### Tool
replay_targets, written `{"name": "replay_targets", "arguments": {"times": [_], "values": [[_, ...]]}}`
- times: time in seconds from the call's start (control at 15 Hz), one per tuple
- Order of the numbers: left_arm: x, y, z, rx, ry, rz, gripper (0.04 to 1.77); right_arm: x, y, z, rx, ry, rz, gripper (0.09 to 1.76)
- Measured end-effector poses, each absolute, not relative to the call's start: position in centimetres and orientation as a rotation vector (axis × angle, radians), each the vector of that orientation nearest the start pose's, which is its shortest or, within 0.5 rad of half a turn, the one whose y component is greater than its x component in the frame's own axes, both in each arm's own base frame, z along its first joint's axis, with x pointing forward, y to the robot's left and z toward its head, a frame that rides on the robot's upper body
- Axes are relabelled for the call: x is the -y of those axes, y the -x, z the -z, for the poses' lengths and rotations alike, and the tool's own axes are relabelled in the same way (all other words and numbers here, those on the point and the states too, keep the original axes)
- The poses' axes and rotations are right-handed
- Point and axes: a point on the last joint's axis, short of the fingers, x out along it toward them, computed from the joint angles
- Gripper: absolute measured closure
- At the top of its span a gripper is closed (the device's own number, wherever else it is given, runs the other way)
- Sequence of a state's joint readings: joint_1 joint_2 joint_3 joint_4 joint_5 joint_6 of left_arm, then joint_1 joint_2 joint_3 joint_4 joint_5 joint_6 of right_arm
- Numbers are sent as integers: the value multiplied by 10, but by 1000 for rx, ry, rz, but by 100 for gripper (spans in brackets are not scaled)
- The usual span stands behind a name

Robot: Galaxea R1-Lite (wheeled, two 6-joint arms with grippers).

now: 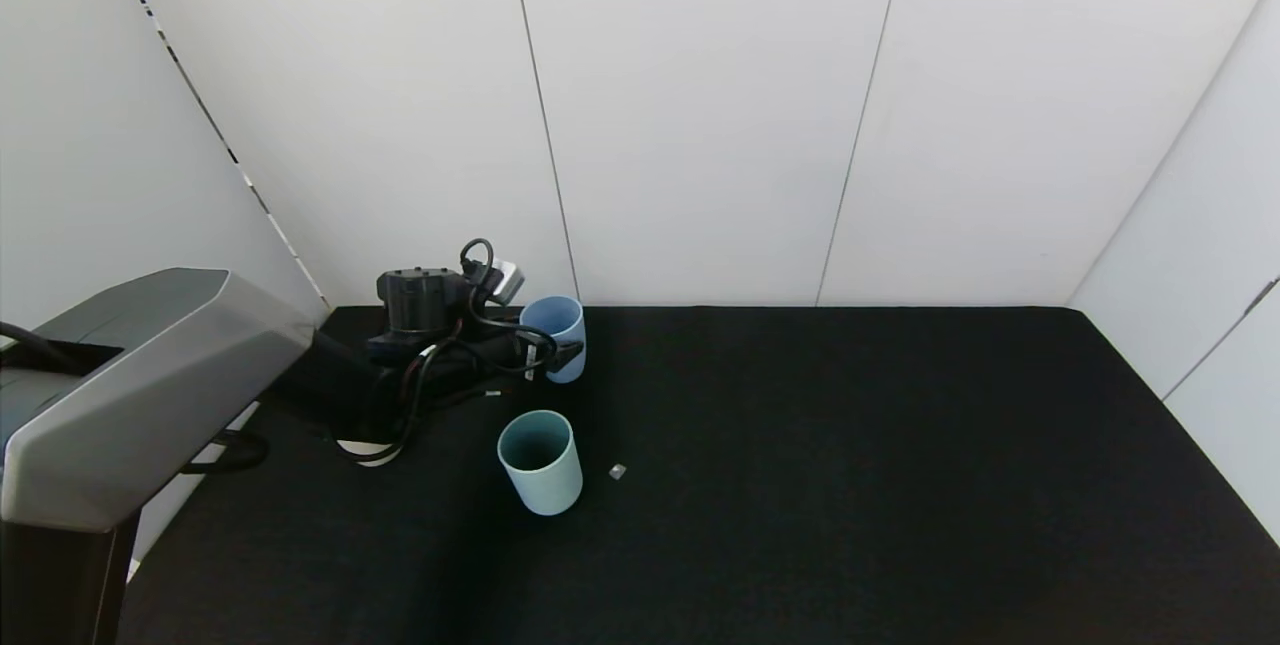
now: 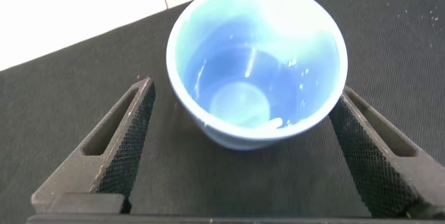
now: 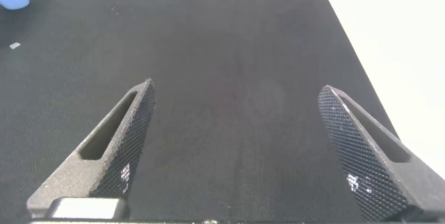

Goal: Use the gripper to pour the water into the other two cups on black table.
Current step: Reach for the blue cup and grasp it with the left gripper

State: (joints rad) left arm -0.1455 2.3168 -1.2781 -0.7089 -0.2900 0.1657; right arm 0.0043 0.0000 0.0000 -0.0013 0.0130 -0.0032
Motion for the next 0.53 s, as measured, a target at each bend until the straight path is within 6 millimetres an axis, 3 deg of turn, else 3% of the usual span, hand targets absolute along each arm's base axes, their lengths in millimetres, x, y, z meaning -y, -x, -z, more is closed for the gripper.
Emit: {"name": "replay_targets", "arguments": {"times": [0.53], "values": [[75, -458, -76, -271, -139, 459, 9, 0, 23, -76, 1, 3, -17, 14]]}}
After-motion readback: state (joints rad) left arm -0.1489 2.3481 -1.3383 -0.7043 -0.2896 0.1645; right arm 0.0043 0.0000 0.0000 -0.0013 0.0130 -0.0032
